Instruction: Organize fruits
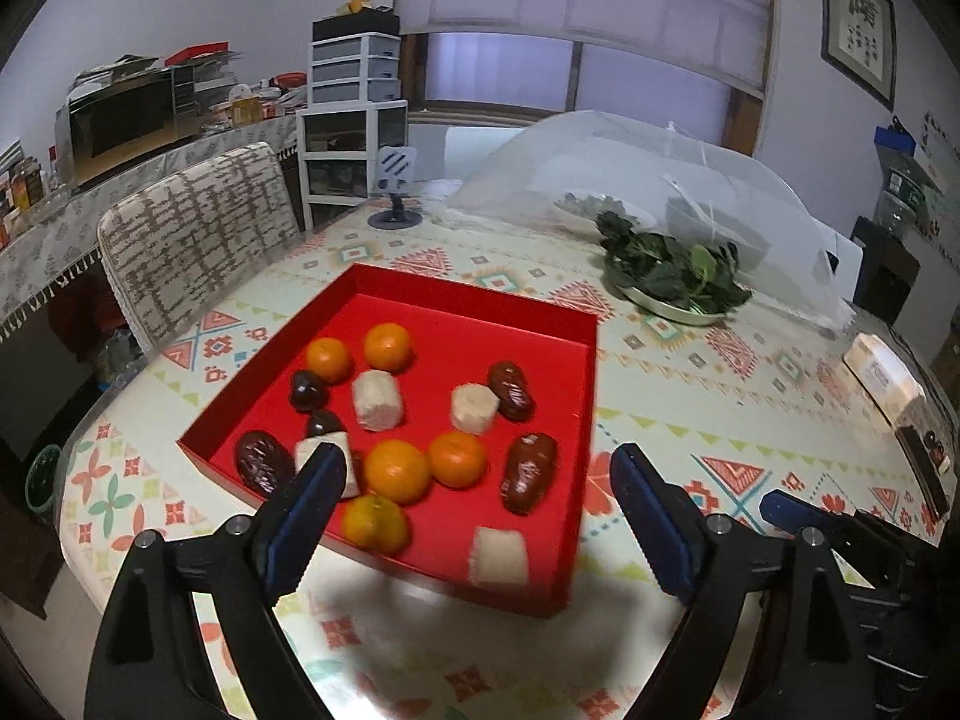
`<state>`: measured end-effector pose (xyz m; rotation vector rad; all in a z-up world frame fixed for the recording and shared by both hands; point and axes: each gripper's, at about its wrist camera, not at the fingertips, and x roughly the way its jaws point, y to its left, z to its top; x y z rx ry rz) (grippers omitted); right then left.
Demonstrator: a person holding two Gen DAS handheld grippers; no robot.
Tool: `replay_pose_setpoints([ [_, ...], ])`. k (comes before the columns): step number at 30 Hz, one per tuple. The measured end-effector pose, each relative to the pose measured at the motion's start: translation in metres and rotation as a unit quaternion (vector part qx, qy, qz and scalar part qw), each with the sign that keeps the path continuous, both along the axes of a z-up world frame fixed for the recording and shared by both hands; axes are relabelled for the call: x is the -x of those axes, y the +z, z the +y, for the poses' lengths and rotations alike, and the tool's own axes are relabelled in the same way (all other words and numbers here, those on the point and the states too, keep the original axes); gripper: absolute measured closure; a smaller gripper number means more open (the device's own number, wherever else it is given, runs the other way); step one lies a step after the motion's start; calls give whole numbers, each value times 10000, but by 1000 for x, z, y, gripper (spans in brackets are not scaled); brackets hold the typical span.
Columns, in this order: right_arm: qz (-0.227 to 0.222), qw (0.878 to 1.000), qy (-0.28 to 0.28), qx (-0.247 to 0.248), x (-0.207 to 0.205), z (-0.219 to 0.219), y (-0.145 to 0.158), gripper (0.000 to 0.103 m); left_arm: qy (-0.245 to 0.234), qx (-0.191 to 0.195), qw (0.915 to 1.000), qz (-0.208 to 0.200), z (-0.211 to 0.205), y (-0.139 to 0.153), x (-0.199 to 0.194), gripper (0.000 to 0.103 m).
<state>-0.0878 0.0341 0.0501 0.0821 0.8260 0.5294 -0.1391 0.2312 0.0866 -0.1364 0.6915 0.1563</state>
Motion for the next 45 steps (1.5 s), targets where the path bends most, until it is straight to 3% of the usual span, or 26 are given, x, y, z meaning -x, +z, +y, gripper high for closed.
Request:
replay_pose_setpoints([
  [12,25,9999,-130,-84,12,-32,-7,36,-90,-237,9996,-97,-35,7,5,14],
  [14,-9,9999,-111,-70,15,-34,-7,36,131,-350,9981,-495,-37,17,17,14],
  [17,-99,9999,-53,-8,20,-34,-6,36,442,-541,9894,-1275,-38,37,43,0],
  [20,-224,9997,42,77,25,-32,-5,36,690,-588,9817,-1675,-36,45,59,0],
  [29,-299,9989,340,138,37,-20,-6,36,422,-397,9902,-1271,-38,38,51,0],
  [33,-316,9984,433,187,41,-15,-8,35,529,-209,9933,-1005,-33,32,45,0],
  [45,-204,9982,525,208,42,-8,-15,33,738,-138,9956,-564,-21,17,35,0],
])
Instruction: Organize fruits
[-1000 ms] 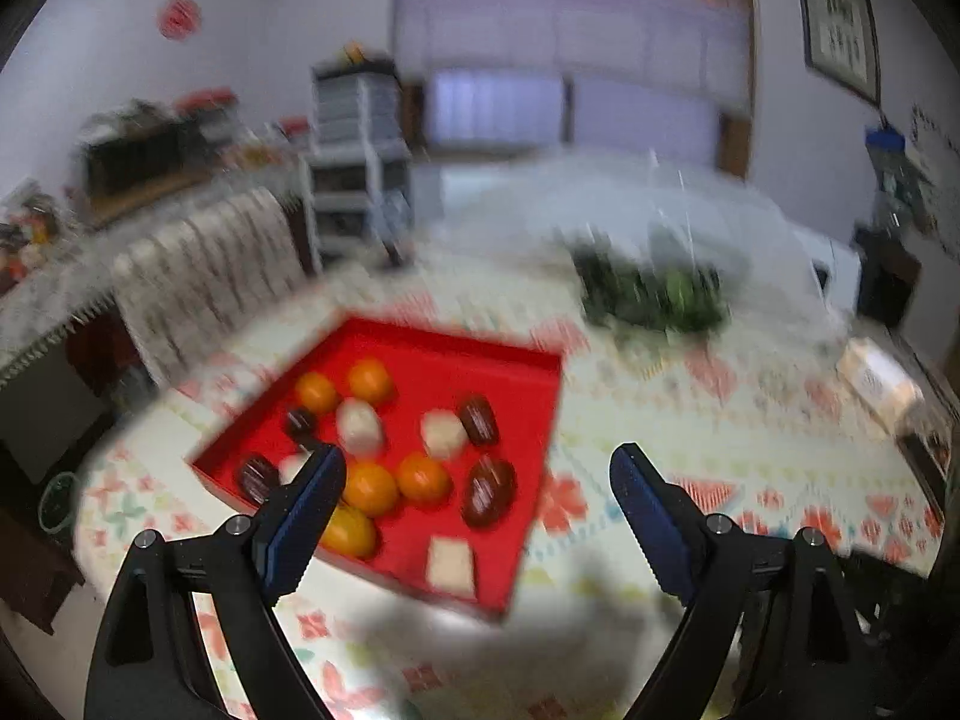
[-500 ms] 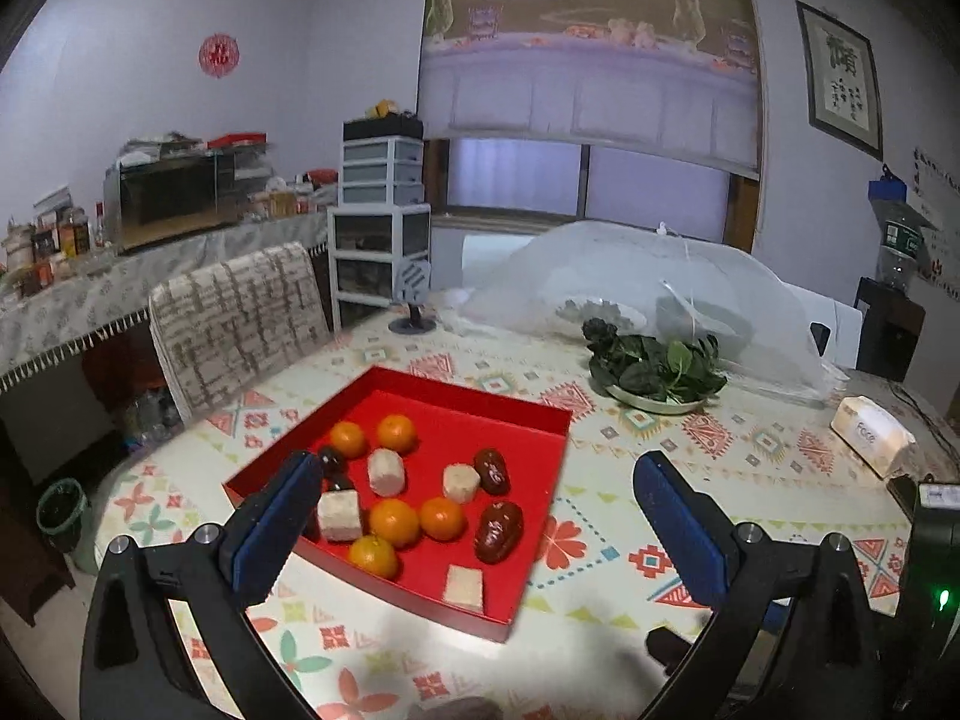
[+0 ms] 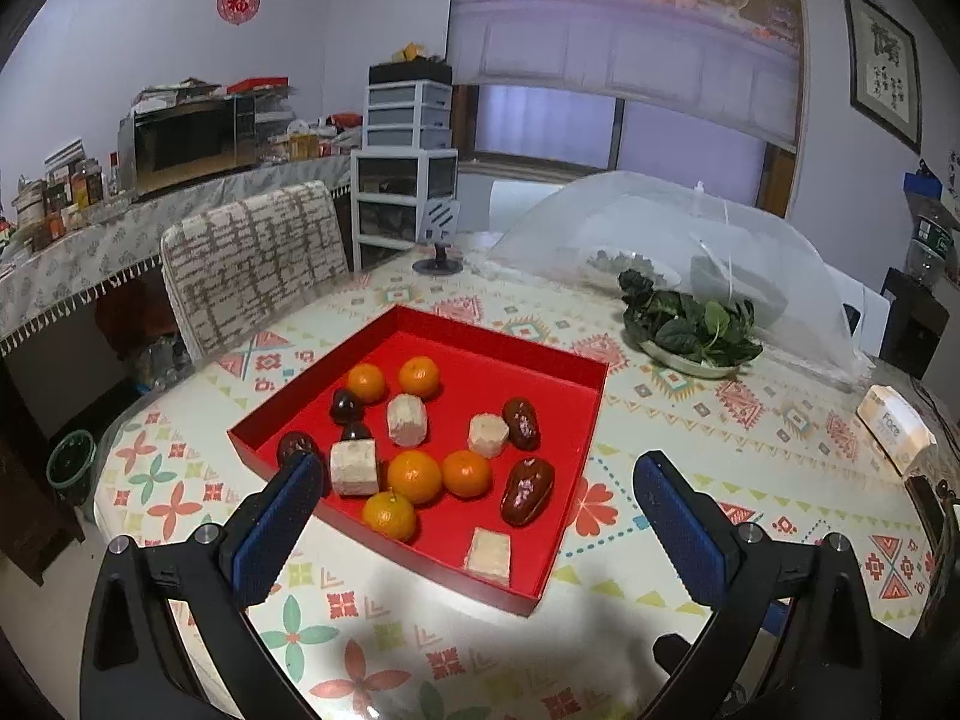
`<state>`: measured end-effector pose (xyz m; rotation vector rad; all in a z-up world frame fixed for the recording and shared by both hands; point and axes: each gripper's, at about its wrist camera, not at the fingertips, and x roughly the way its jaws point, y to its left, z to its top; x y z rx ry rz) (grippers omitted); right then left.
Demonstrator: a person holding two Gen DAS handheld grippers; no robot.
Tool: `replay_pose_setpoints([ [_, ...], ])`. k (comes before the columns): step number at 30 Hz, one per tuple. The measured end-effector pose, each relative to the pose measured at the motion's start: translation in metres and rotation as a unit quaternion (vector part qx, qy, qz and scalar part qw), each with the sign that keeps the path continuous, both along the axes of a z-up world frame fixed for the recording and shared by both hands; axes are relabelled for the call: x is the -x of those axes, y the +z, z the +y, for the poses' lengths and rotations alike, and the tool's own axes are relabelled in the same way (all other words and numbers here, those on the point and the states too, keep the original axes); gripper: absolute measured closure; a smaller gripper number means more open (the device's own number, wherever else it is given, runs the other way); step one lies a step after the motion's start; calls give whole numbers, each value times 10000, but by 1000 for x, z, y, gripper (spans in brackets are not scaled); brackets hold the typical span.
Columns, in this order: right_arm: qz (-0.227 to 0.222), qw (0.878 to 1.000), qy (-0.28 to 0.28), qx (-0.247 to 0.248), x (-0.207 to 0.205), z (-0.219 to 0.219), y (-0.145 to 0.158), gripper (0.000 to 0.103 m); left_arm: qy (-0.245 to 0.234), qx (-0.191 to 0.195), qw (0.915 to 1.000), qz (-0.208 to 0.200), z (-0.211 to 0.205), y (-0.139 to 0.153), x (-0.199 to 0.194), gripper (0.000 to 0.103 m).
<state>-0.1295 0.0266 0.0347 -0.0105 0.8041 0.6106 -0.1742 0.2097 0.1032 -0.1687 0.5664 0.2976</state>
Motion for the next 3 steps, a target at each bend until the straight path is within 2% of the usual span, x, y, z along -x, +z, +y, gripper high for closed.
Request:
replay_pose_setpoints([
  [3,26,10000,-45,-15,-1,-2,-1,32,1,51,9999,87,1,-3,-3,0],
])
